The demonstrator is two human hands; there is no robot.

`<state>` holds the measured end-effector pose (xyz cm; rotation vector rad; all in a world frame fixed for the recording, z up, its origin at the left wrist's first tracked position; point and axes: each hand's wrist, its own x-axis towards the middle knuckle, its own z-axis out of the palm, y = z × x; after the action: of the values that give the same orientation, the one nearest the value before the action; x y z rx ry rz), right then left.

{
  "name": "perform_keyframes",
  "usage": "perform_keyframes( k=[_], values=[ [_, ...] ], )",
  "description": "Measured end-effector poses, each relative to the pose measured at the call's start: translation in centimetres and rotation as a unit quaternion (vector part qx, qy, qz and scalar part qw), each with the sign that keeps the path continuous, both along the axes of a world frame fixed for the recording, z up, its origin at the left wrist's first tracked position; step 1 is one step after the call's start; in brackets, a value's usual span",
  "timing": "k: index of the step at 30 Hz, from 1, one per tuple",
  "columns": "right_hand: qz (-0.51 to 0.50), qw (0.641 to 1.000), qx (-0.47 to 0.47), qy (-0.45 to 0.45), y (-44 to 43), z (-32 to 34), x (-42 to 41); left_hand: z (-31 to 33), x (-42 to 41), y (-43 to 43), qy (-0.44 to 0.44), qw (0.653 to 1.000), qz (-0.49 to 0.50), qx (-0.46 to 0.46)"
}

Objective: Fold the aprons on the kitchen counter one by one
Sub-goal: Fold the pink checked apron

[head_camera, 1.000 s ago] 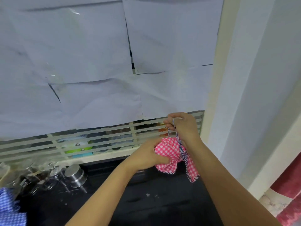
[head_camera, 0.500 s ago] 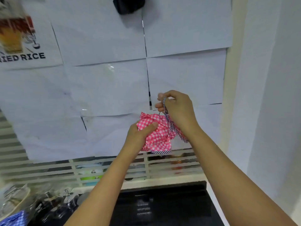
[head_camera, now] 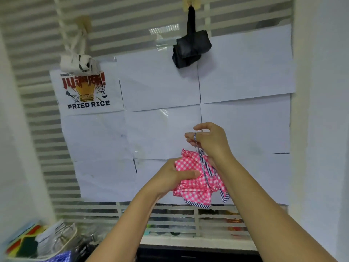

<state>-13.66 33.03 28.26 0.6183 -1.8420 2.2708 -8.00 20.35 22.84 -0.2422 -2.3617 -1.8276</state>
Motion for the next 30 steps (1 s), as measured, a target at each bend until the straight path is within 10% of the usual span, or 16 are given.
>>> perform_keyframes(
  k=[13, 20, 30],
  values=[
    [0.071, 0.986, 0.002, 0.148, -14.9, 1.8, 10.8, 2.0, 12.9, -14.8, 0.04, 0.984, 0.157, 0.079],
    [0.278, 0.961, 0.005, -0.006, -26.6, 3.2, 18.9, 4.2, 23.0, -27.0, 0.025, 0.965, 0.259, 0.027],
    [0.264, 0.942, 0.057, 0.201, -41.6, 6.3, 27.6, 6.8, 32.4, -38.3, 0.054, 0.922, 0.384, -0.023]
  ],
)
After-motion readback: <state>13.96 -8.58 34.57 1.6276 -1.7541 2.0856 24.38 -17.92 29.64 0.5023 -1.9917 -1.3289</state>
